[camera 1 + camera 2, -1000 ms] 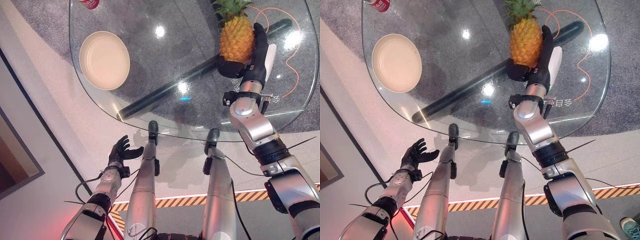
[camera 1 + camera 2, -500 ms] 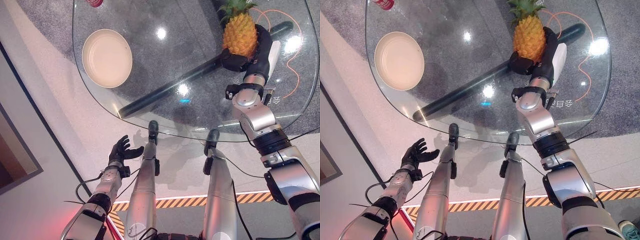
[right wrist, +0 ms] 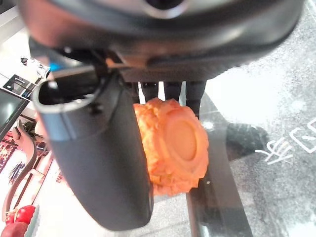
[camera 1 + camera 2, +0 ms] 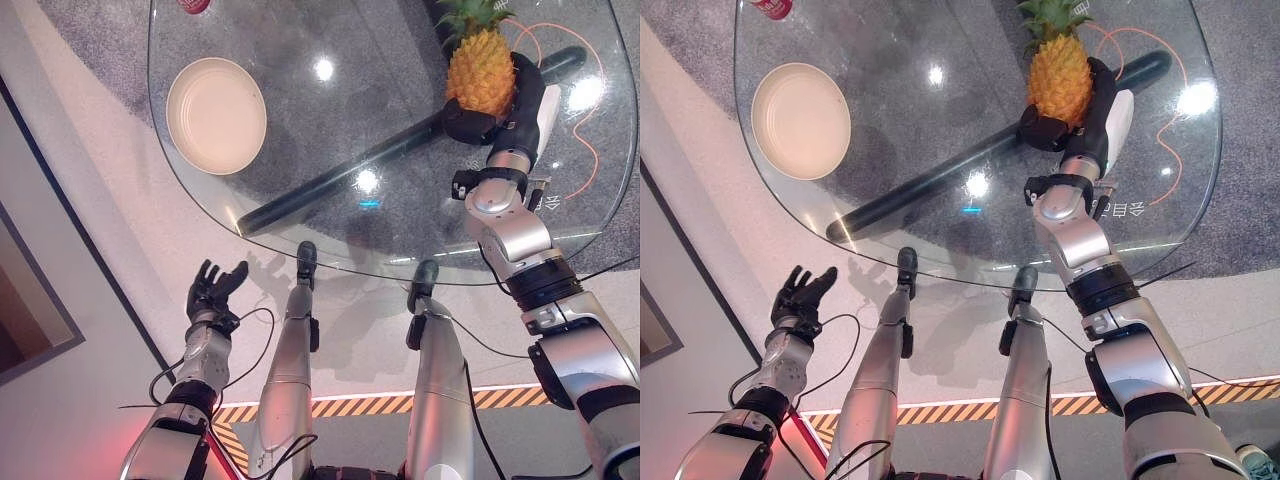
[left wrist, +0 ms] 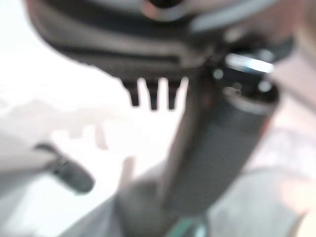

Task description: Pick up the fruit to the plate

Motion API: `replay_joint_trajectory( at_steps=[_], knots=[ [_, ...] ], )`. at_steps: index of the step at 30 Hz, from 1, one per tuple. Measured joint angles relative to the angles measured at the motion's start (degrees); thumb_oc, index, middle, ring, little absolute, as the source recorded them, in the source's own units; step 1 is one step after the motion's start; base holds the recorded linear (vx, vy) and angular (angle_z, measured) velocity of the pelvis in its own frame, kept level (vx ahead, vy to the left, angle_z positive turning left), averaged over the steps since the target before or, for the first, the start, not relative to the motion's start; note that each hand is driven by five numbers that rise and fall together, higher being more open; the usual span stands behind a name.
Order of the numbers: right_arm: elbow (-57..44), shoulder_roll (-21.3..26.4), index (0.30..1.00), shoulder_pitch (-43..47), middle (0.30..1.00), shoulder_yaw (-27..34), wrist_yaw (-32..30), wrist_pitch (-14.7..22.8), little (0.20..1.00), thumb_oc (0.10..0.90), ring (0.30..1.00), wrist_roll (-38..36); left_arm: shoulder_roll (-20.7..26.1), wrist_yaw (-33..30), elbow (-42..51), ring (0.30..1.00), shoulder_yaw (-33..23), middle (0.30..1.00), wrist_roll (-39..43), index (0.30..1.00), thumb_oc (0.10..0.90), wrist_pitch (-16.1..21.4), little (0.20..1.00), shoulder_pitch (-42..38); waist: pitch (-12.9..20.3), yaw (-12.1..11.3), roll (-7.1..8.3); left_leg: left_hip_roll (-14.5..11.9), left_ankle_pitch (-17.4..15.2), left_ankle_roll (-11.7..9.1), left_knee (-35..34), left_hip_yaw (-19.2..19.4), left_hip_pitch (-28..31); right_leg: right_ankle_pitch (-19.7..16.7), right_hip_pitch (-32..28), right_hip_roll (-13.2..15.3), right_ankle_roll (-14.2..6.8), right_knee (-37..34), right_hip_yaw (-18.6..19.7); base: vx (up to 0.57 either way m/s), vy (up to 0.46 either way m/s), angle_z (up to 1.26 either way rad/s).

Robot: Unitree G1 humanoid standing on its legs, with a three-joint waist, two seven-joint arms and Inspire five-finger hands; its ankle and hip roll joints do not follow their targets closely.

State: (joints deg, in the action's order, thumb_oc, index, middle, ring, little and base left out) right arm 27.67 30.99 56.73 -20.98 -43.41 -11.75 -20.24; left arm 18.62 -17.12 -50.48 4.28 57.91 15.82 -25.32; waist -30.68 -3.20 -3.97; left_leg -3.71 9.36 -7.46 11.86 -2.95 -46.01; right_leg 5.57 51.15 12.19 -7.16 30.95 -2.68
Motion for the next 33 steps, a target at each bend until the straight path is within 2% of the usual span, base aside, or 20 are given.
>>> replay_joint_trajectory(
  at_steps=[6, 10, 18, 24, 29, 33],
  knots=[
    [0.0, 0.1, 0.300, -0.2, 0.300, 0.0, -0.1, 0.4, 0.200, 0.100, 0.300, -0.2, 1.8, -12.3, 1.4, 0.900, -3.5, 0.900, -0.3, 0.900, 0.800, 4.1, 0.900, -5.0, 0.0, 0.0, 0.00, 0.0, 0.2, -0.1, -0.1, -0.3, 0.0, 0.0, 0.0, -0.1, 0.0, 0.2, -0.2, -0.02, -0.043, 0.02],
    [-0.1, 0.1, 0.300, -0.9, 0.300, 0.1, -0.1, 1.6, 0.200, 0.100, 0.300, -0.2, 4.4, -16.7, 3.6, 0.900, -3.9, 0.900, -2.6, 0.900, 0.800, 7.6, 0.900, -9.0, 0.0, 0.2, 0.01, -0.2, 0.8, -0.3, -0.9, -0.9, -0.1, 0.1, 0.0, -0.1, 0.1, 0.2, -0.9, -0.02, -0.032, 0.05],
    [-4.1, 0.3, 0.300, -3.9, 0.300, 1.0, -1.6, 2.5, 0.200, 0.100, 0.300, 0.2, 6.5, -25.8, 9.9, 0.900, -5.2, 0.900, -8.9, 0.900, 0.800, 11.7, 0.900, -13.6, 0.0, 0.4, 0.06, -0.3, 1.1, -0.4, -2.0, -1.4, -0.2, 0.4, 0.0, -0.1, 0.2, -0.3, -1.5, -0.01, -0.010, 0.01],
    [-6.3, 0.3, 0.300, -5.6, 0.300, 1.8, -1.8, 3.3, 0.200, 0.100, 0.300, 4.7, 7.7, -28.9, 15.1, 0.900, -5.2, 0.900, -14.3, 0.900, 0.800, 14.8, 0.900, -16.3, 0.0, 0.5, 0.10, -0.4, 1.3, -0.6, -2.8, -1.4, -0.8, 0.7, 1.0, -0.1, 0.3, -0.2, -1.6, -0.01, -0.005, 0.00],
    [-7.4, 0.0, 0.300, -6.1, 0.300, 1.9, -1.7, 3.7, 0.200, 0.100, 0.300, 9.0, 7.8, -28.2, 19.1, 0.900, -5.1, 0.900, -18.6, 0.900, 0.800, 15.1, 0.900, -17.6, -0.1, 1.2, 0.23, -0.4, 1.3, -0.6, -2.9, -1.4, -1.4, 0.8, 1.6, -0.1, 0.2, -0.3, -1.7, -0.01, -0.001, 0.00],
    [-8.2, -0.1, 0.300, -7.2, 0.300, 2.0, -1.2, 3.7, 0.200, 0.100, 0.300, 12.8, 7.2, -25.1, 21.6, 0.900, -5.0, 0.900, -19.8, 0.900, 0.800, 15.2, 0.900, -17.5, -0.1, 1.9, 0.28, -0.4, 1.3, -0.6, -2.9, -1.4, -1.5, 0.9, 1.7, -0.1, 0.2, -0.3, -1.7, 0.00, 0.000, 0.00]
  ],
)
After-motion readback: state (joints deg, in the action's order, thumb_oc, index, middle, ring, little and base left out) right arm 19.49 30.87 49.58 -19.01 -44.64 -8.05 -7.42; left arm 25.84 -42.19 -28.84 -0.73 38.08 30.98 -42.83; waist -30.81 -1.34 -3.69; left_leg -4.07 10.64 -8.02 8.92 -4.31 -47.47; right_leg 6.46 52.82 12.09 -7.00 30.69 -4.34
